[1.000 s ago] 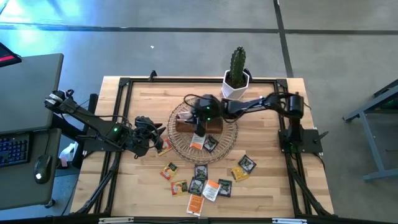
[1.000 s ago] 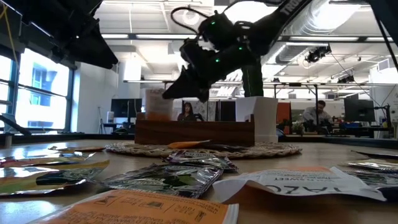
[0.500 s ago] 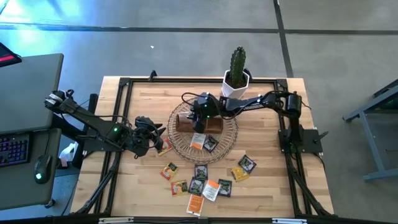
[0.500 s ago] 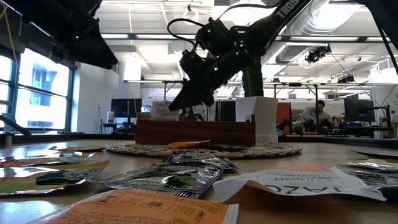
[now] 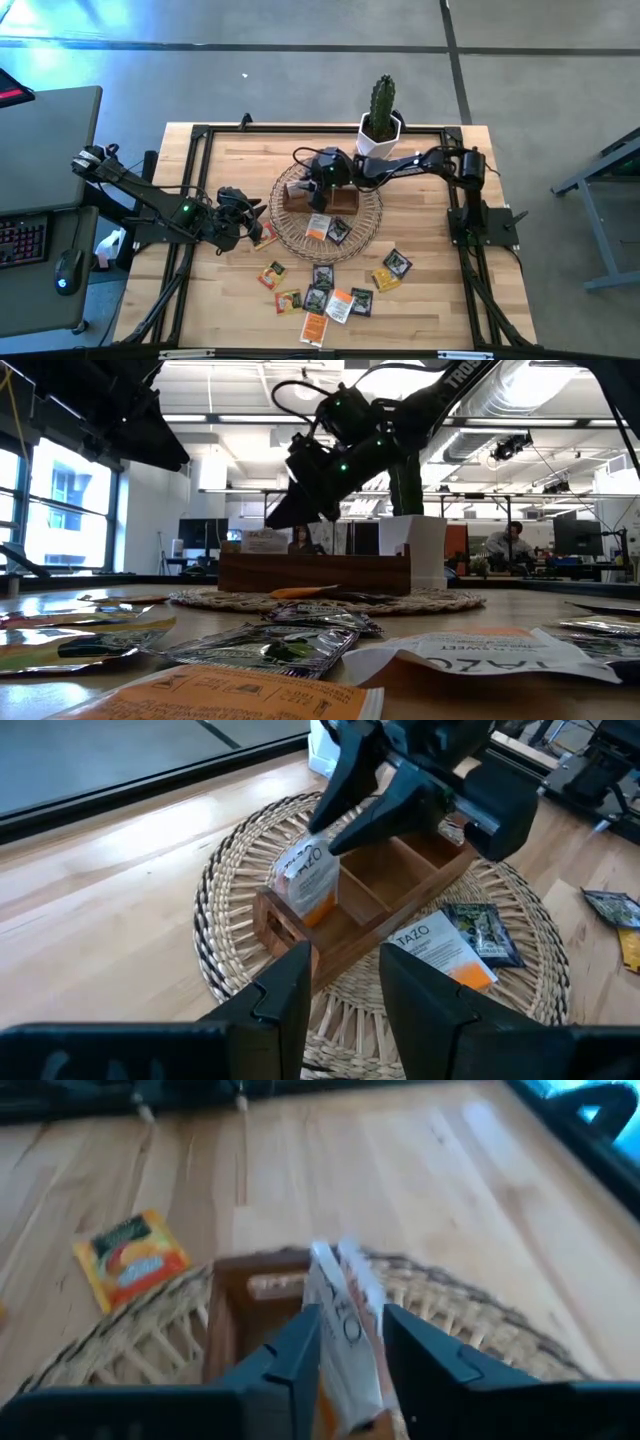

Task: Pick & Place Tea
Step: Put the orange tea pack into the left section of the wooden organizer

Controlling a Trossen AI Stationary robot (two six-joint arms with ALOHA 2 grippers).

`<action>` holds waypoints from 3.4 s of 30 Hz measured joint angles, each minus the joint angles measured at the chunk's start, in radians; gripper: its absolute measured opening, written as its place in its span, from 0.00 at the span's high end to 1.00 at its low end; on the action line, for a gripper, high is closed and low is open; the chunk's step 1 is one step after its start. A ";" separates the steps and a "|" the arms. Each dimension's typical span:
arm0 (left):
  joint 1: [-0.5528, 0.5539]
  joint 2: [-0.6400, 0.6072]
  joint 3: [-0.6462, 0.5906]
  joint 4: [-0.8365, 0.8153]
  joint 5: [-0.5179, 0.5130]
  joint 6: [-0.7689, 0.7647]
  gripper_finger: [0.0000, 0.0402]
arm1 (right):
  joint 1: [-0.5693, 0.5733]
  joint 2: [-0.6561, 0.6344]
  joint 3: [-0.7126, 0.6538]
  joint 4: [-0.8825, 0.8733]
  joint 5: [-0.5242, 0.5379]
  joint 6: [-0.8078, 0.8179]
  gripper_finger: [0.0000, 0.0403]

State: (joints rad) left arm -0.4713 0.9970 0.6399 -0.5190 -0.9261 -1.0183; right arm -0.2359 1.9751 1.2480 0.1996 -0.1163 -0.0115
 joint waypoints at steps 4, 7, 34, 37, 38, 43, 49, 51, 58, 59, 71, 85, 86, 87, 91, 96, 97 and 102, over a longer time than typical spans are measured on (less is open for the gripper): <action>0.000 0.000 0.000 0.000 0.000 0.000 0.70 | 0.010 -0.050 0.000 -0.031 -0.020 -0.061 0.65; 0.000 0.000 0.000 0.000 0.000 0.000 0.70 | 0.039 -0.121 0.001 -0.127 -0.029 -0.147 0.64; 0.000 0.216 0.001 0.325 0.206 -0.113 0.70 | 0.363 -0.042 -0.003 -0.539 0.237 -0.289 0.65; 0.000 0.245 0.000 0.352 0.206 -0.120 0.70 | 0.371 -0.044 -0.003 -0.535 0.290 -0.367 0.65; 0.000 0.252 0.000 0.351 0.206 -0.131 0.70 | 0.370 -0.044 -0.003 -0.536 0.300 -0.391 0.65; 0.000 0.287 0.000 0.350 0.203 -0.238 0.70 | 0.361 -0.044 -0.003 -0.543 0.310 -0.439 0.65; 0.001 0.320 0.000 0.354 0.201 -0.295 0.70 | 0.352 -0.026 -0.003 -0.541 0.294 -0.440 0.65; 0.001 0.334 0.000 0.354 0.201 -0.296 0.70 | 0.353 -0.021 -0.003 -0.546 0.294 -0.443 0.65; 0.001 0.364 0.000 0.360 0.199 -0.321 0.70 | 0.352 0.006 -0.003 -0.510 0.298 -0.519 0.65; 0.001 0.364 0.000 0.358 0.199 -0.322 0.70 | 0.352 0.013 -0.003 -0.507 0.303 -0.532 0.65; 0.001 0.363 0.000 0.354 0.203 -0.321 0.70 | 0.330 0.035 -0.001 -0.445 0.335 -0.705 0.71; 0.001 0.363 0.000 0.352 0.203 -0.319 0.70 | 0.301 0.037 -0.003 -0.438 0.297 -0.718 0.97; 0.001 0.363 0.000 0.352 0.203 -0.319 0.70 | 0.302 0.037 -0.003 -0.439 0.297 -0.724 0.98; 0.001 0.363 0.000 0.353 0.203 -0.320 0.70 | 0.302 0.037 -0.003 -0.440 0.297 -0.727 0.99; 0.001 0.363 0.000 0.358 0.202 -0.322 0.70 | 0.311 0.037 -0.003 -0.437 0.310 -0.729 0.99; 0.001 0.363 0.000 0.367 0.195 -0.313 0.70 | 0.332 0.037 -0.003 -0.434 0.317 -0.731 0.99; 0.001 0.363 0.000 0.367 0.186 -0.297 0.70 | 0.336 0.037 -0.003 -0.431 0.321 -0.731 0.99; 0.011 0.363 0.000 0.389 0.177 -0.197 0.70 | 0.361 0.036 -0.003 -0.434 0.346 -0.731 0.99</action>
State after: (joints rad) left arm -0.4604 1.3598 0.6399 -0.1296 -0.7493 -1.2153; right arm 0.1256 2.0110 1.2449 -0.2344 0.2298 -0.7422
